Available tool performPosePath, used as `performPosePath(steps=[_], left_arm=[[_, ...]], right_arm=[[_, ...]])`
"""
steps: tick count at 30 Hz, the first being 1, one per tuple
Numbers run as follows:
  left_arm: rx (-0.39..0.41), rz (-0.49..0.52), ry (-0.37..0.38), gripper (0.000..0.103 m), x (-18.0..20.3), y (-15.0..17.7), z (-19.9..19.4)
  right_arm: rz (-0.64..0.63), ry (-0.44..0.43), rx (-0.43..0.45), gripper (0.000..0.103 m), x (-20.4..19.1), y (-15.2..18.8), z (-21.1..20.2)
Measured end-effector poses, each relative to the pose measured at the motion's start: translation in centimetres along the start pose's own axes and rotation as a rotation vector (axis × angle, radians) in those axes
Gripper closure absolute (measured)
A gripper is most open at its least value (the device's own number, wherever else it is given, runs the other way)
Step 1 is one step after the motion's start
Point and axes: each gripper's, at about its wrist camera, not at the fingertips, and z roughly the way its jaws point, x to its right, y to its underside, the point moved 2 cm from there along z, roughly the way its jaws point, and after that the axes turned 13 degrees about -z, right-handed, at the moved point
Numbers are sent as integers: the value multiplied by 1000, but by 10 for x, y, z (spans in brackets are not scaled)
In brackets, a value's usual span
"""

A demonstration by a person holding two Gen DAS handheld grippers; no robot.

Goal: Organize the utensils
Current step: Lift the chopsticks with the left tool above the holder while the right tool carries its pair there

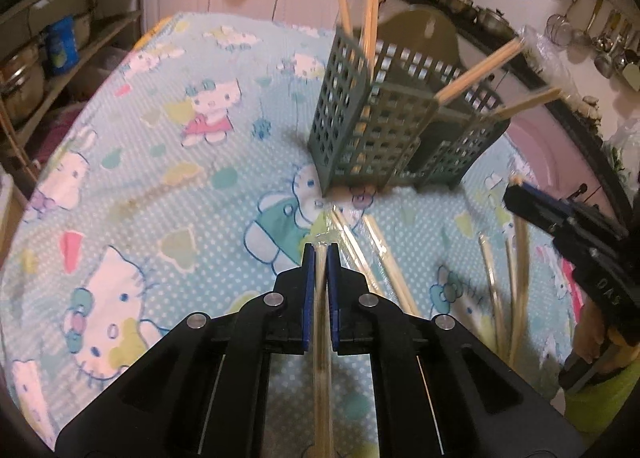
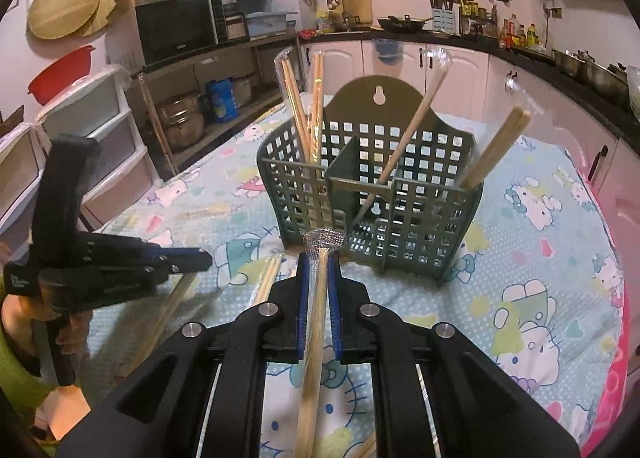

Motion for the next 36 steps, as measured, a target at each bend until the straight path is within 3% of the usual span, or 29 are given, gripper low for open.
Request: performPosePath(steps=[27,36], left_arm=[[286,61,131,101,71,-70,-90],[362,77,155,101,97,-94,-102]], right_arm=[[-4,59,213,95,17,-41,-81],[-8,92,296,95,25,-61,-104]])
